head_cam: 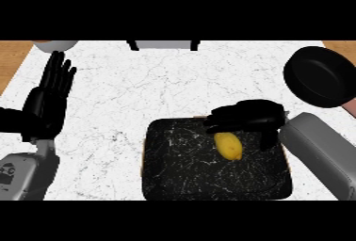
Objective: Pick the lemon from the tray and place it in the pot
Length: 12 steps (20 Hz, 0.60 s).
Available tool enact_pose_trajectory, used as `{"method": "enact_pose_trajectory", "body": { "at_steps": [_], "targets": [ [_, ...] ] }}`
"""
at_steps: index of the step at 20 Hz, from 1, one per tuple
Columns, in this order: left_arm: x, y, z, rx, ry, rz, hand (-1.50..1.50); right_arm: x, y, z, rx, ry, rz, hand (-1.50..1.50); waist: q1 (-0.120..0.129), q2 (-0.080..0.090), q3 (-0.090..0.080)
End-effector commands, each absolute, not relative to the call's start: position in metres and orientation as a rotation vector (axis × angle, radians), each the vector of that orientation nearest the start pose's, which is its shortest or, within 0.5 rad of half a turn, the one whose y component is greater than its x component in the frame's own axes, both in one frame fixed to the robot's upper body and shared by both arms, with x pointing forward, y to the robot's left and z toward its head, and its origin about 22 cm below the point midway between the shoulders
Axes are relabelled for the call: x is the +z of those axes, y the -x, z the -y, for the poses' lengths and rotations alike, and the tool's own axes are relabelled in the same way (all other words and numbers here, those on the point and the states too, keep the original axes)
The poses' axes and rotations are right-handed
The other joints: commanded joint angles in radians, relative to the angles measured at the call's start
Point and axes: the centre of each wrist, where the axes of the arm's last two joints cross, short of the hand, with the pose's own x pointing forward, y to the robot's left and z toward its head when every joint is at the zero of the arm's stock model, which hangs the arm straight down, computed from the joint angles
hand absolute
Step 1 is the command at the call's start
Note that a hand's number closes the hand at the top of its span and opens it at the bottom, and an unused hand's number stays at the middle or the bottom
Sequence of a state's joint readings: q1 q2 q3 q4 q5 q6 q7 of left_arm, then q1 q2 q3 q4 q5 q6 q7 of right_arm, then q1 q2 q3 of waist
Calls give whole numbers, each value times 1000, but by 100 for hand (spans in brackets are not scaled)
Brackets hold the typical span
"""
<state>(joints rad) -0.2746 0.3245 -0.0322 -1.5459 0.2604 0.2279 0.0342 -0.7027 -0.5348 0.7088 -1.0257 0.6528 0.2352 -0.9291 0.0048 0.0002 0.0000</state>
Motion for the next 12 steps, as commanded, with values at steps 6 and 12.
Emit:
{"method": "enact_pose_trajectory", "body": {
  "at_steps": [6, 12],
  "targets": [
    [75, -306, -270, 52, -115, 1757, 0, 10, -358, 189, -2757, 412, -2198, -150, 0, 1, 0],
    [86, -317, -260, 49, -97, 1758, 0, -6, -359, 180, -2772, 476, -2145, -150, 1, 3, 0]
  ]
}}
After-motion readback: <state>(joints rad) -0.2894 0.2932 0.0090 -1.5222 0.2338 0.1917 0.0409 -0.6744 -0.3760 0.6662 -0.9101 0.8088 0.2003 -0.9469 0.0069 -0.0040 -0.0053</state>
